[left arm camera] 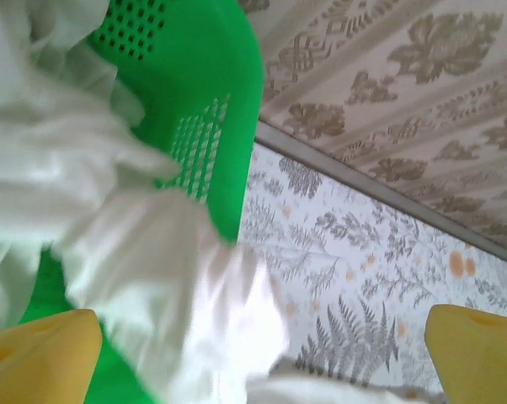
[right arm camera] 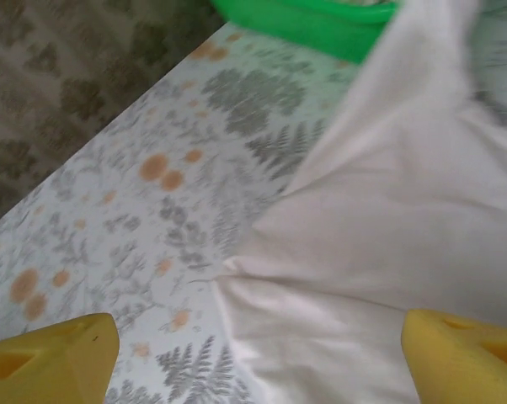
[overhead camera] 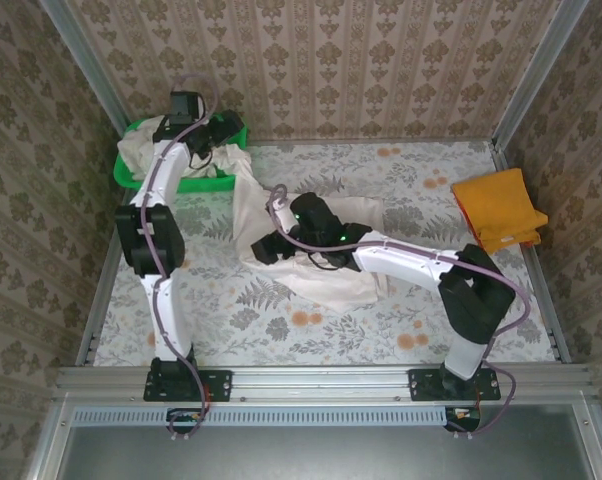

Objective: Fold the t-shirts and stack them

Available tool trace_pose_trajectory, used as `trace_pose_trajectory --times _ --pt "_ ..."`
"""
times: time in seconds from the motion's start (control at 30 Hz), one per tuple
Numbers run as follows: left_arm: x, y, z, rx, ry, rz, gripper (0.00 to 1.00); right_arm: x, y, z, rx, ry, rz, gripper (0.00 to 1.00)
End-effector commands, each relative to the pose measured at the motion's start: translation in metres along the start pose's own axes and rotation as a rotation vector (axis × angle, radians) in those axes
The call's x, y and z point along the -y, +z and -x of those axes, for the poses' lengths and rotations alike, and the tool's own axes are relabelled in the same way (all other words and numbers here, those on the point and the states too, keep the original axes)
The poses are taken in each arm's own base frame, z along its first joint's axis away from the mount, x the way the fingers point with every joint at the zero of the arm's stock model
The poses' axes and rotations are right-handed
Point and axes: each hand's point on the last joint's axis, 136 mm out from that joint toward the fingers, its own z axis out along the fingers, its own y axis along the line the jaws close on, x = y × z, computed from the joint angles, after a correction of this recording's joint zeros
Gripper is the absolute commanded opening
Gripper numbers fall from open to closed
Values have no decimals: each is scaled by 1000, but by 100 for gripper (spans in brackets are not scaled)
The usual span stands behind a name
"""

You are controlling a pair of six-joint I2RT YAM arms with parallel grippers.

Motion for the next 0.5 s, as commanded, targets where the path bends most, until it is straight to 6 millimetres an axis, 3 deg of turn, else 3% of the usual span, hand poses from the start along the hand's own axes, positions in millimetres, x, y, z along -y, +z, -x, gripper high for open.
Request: trace_pose_trajectory --times 0.0,0.13,0.23,0.33,0.47 --pt "24 -66 7 167 67 -15 100 65 -36 0 70 136 -217 88" --pt "-3 -95 -54 183 59 78 100 146 -76 -48 30 355 -448 86" --pt "-25 -110 -107 168 49 145 100 186 -106 -90 -31 475 -580 82" --pt "-47 -115 -162 108 -9 168 100 201 -130 -118 -57 561 -632 76" --pt "-66 -114 -217 34 -79 174 98 207 -140 -156 -95 700 -628 65"
